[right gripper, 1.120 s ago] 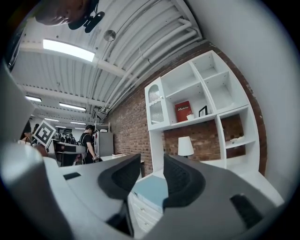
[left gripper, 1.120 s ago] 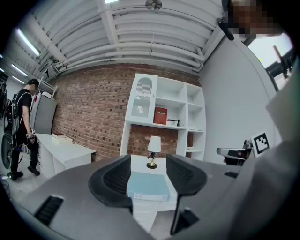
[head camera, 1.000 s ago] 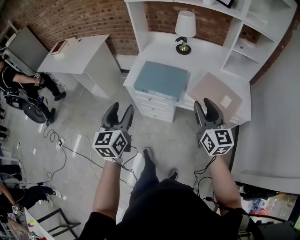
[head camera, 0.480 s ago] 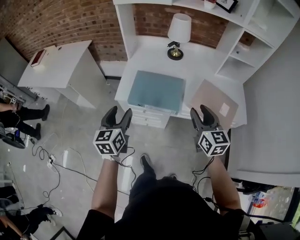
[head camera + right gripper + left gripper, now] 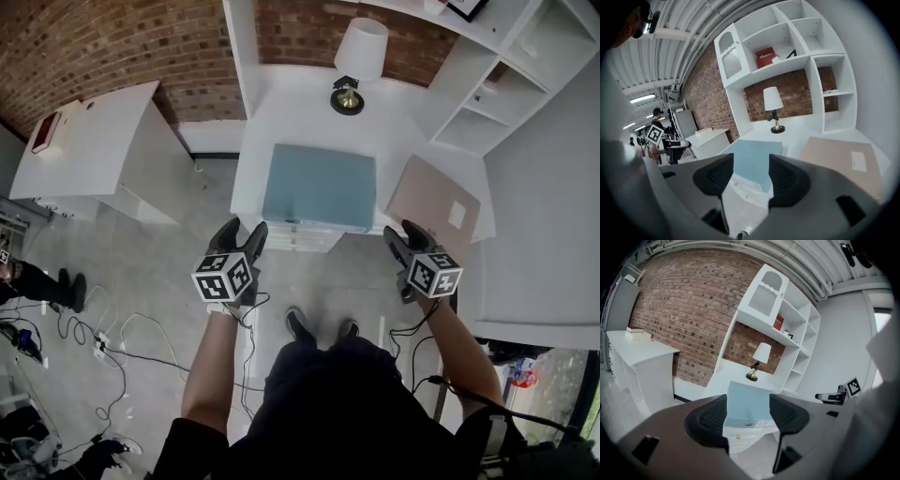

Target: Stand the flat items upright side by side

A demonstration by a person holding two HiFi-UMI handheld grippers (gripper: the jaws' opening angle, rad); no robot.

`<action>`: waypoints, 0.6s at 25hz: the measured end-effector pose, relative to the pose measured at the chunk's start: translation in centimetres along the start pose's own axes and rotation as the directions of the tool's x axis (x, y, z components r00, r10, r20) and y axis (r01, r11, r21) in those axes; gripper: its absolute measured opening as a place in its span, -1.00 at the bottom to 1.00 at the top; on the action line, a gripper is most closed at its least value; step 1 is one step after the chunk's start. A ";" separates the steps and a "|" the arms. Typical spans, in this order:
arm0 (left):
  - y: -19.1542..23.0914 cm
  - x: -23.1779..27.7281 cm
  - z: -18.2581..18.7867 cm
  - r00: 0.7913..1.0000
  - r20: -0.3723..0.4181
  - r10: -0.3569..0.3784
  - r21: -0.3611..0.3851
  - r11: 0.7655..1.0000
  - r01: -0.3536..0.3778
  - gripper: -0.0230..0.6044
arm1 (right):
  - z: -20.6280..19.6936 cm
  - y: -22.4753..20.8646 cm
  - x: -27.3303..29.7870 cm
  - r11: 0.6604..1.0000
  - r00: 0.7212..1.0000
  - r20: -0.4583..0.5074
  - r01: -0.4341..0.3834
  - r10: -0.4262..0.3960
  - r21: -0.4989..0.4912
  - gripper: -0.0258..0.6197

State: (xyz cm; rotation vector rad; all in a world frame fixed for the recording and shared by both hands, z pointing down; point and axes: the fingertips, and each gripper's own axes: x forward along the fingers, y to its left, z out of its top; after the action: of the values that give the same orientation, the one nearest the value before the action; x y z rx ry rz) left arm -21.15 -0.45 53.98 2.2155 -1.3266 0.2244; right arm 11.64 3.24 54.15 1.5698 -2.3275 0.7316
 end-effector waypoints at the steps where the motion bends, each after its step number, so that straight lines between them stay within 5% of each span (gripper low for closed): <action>1: 0.4 0.5 -0.3 1.000 -0.012 -0.005 0.001 1.000 0.005 -0.09 | -0.7 -0.5 0.1 1.000 1.000 -0.016 0.013 -0.013 -0.007 -0.19; 7: 1.9 3.8 -1.6 0.997 -0.068 -0.032 0.011 0.999 0.033 -0.08 | -1.5 -3.0 1.9 0.989 0.991 0.012 0.134 -0.136 0.069 -0.21; 15: 2.2 7.9 -2.5 0.989 -0.143 -0.026 0.021 0.999 0.029 -0.04 | -3.1 -4.8 6.1 0.975 0.989 -0.003 0.144 -0.146 0.168 -0.22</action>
State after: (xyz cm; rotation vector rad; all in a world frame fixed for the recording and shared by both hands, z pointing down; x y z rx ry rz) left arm -18.71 -6.01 60.09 2.1904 -1.2215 0.3824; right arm 13.34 -1.43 60.83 1.7954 -2.1779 0.9066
